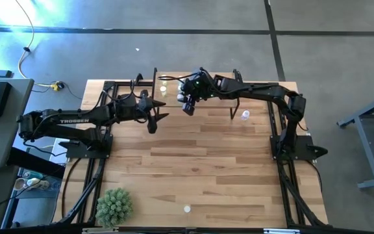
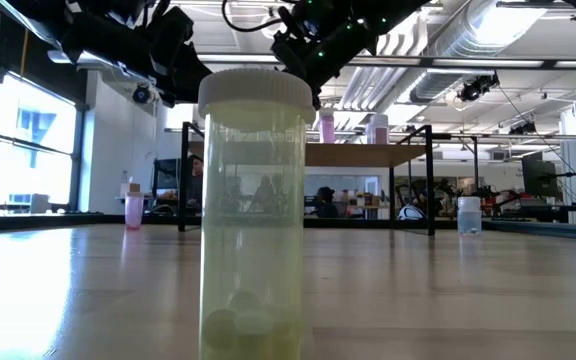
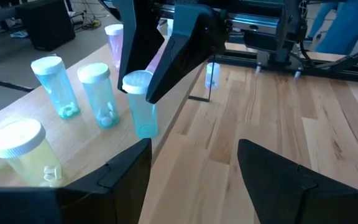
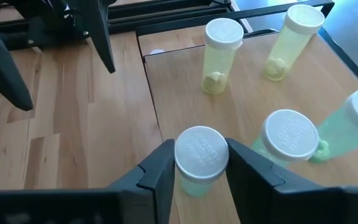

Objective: Pick and place medicine bottles onto shelf by color
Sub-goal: Put the blue pill bottle and align it with the other blue pill bottle on the shelf, then put the pink pill bottle and align it with the other pink pill bottle on the shelf

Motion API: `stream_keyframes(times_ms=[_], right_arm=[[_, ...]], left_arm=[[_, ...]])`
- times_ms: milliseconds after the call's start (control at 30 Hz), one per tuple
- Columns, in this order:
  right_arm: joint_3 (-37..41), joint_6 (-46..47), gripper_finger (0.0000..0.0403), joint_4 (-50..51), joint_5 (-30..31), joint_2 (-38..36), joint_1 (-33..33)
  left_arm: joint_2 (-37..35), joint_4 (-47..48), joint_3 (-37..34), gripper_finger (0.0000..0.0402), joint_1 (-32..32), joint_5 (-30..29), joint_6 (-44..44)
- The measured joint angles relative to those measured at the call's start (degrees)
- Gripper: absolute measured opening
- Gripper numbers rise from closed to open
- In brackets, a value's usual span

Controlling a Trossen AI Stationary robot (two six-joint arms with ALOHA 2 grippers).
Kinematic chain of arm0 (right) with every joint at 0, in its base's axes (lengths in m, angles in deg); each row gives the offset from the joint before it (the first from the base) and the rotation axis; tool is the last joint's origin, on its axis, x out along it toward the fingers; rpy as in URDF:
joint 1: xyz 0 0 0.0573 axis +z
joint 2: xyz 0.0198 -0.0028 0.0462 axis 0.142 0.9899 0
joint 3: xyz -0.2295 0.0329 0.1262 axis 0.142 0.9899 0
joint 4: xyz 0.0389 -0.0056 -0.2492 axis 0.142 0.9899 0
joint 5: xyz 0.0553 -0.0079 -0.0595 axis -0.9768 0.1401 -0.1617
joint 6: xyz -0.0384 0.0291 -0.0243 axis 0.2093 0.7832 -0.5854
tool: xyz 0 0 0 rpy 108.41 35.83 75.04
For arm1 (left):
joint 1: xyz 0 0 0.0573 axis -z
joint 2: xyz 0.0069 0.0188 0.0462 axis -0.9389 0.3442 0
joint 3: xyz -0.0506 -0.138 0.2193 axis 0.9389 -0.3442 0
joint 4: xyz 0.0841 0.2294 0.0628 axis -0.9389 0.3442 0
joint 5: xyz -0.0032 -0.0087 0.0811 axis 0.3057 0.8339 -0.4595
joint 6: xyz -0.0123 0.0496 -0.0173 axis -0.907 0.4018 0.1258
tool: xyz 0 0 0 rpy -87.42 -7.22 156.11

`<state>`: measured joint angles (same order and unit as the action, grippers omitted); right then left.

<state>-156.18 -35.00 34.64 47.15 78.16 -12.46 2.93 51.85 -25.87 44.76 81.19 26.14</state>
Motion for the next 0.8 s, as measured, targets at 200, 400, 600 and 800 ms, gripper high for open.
stream_keyframes(times_ms=[200, 400, 600, 800], right_arm=[[0.0, -1.0, 0.0145, 0.2, 2.1, 0.0, 0.0], [0.0, -1.0, 0.0155, -0.1, 2.2, 0.0, 0.0], [-0.1, -1.0, 0.0155, 0.3, 1.8, -0.2, 0.0], [-2.5, -1.0, 0.0155, 3.8, 1.7, -0.2, 0.0]], left_arm=[[0.0, 0.0, 0.0, 0.0227, 0.0, 0.0, 0.0], [0.0, 0.0, 0.0, 0.0227, 0.0, 0.0, 0.0], [0.0, 0.1, 0.0, 0.0227, 0.0, 0.0, -0.1], [0.0, 0.1, 0.0, 0.0227, 0.0, 0.0, -0.5]])
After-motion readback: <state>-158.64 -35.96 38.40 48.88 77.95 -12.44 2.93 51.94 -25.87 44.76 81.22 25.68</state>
